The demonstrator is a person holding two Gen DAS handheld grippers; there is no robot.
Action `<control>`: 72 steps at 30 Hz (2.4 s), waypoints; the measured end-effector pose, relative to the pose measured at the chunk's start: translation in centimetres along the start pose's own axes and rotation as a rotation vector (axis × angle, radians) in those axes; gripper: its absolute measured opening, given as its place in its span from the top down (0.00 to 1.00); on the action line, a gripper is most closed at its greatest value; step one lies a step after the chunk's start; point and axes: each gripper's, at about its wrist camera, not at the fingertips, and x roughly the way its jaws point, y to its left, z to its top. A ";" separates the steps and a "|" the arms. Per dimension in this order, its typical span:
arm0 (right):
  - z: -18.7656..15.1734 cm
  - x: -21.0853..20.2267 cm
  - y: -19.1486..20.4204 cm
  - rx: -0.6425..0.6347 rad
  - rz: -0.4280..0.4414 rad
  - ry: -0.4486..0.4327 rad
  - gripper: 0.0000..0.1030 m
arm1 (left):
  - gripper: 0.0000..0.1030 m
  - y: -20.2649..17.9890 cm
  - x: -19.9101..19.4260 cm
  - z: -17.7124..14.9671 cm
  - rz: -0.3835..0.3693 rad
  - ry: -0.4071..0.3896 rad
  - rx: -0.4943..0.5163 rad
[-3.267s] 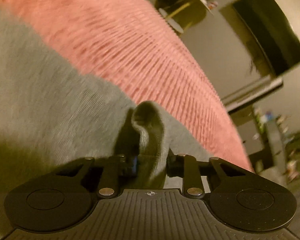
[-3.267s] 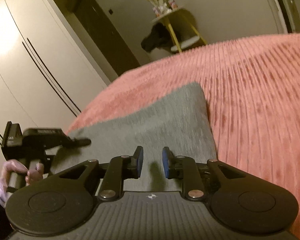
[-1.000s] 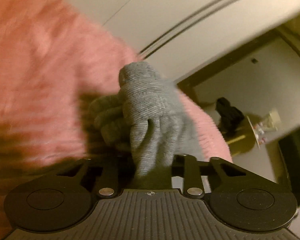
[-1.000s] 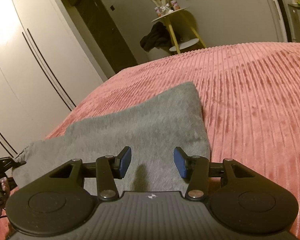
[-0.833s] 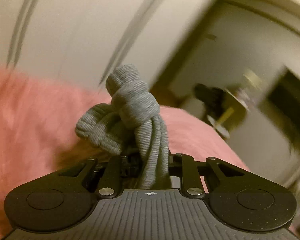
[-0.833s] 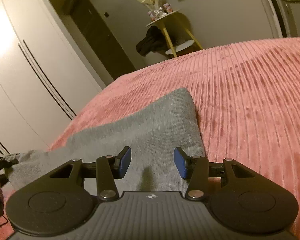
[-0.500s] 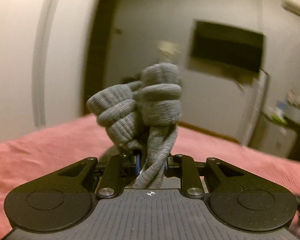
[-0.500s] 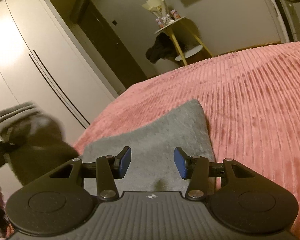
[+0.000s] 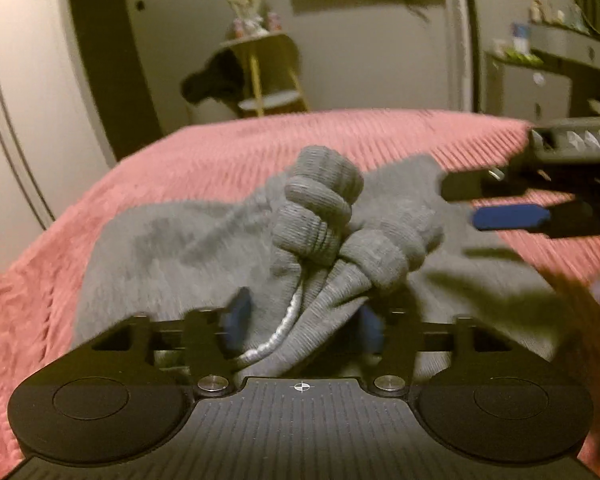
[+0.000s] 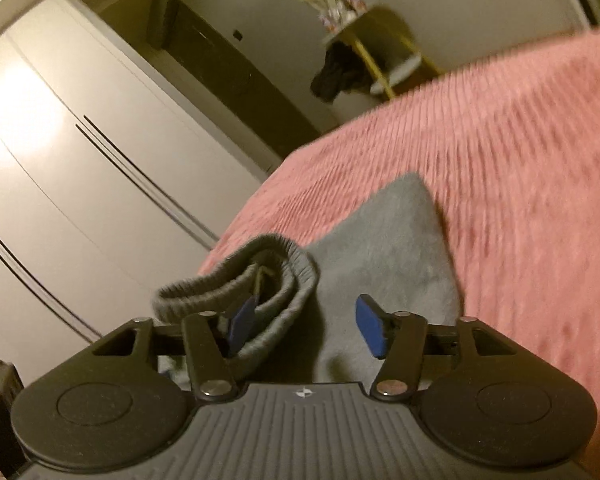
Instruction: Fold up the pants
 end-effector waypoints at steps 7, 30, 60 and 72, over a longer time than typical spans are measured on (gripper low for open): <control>-0.3 1.4 -2.1 0.189 0.093 0.082 0.35 | 0.01 4.2 -6.8 -1.7 0.038 -0.193 -0.223; 1.2 7.9 -1.0 0.252 0.011 0.318 0.07 | 0.01 18.6 -0.6 -9.8 0.146 0.022 -1.019; 0.5 10.6 10.8 0.068 -0.044 0.235 0.63 | 0.01 18.9 -3.4 -12.1 0.174 -0.168 -1.201; 2.6 2.2 10.6 0.032 -0.115 -0.014 0.64 | 0.01 18.4 -2.0 -11.4 0.024 -0.090 -1.146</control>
